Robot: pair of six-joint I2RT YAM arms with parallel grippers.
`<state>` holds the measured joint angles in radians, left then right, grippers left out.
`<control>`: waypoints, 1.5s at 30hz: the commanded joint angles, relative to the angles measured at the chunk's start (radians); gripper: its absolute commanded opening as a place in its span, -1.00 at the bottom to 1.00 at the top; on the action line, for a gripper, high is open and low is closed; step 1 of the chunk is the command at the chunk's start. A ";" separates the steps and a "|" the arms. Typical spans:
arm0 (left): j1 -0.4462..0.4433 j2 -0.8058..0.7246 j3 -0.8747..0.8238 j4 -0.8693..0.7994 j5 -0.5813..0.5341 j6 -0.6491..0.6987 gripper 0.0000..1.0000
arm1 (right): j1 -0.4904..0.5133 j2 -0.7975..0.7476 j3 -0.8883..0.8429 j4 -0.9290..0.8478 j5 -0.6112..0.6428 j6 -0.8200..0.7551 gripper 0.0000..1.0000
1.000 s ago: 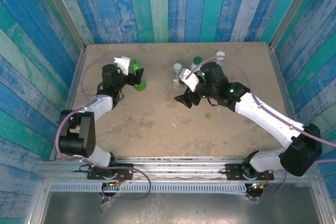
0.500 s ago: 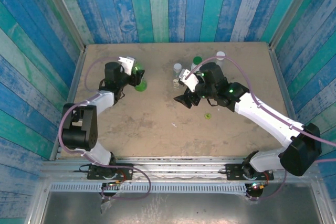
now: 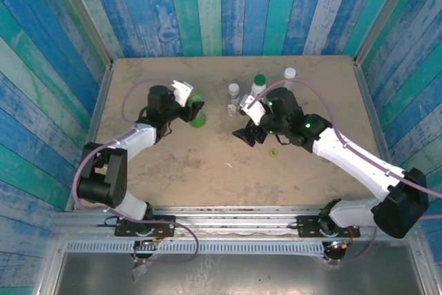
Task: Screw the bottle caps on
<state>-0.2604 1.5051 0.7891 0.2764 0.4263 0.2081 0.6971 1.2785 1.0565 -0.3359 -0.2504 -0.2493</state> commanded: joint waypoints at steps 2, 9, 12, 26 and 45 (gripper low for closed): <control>-0.122 -0.091 -0.037 -0.089 0.079 0.079 0.27 | 0.000 -0.088 -0.060 0.037 0.110 0.065 0.76; -0.297 -0.060 -0.041 -0.112 0.272 0.162 0.26 | -0.026 -0.241 -0.181 0.070 0.203 0.097 0.76; -0.318 -0.039 -0.026 -0.125 0.309 0.172 0.25 | -0.030 -0.256 -0.198 0.068 0.198 0.105 0.76; -0.318 -0.064 -0.117 0.114 0.299 0.111 0.93 | -0.031 -0.249 -0.206 0.069 0.177 0.081 0.77; -0.312 0.092 -0.326 0.914 0.342 -0.090 0.93 | -0.032 -0.267 -0.241 0.072 0.154 0.088 0.78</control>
<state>-0.5755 1.5417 0.4561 1.0855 0.7319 0.1402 0.6678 1.0313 0.8284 -0.2752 -0.0864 -0.1600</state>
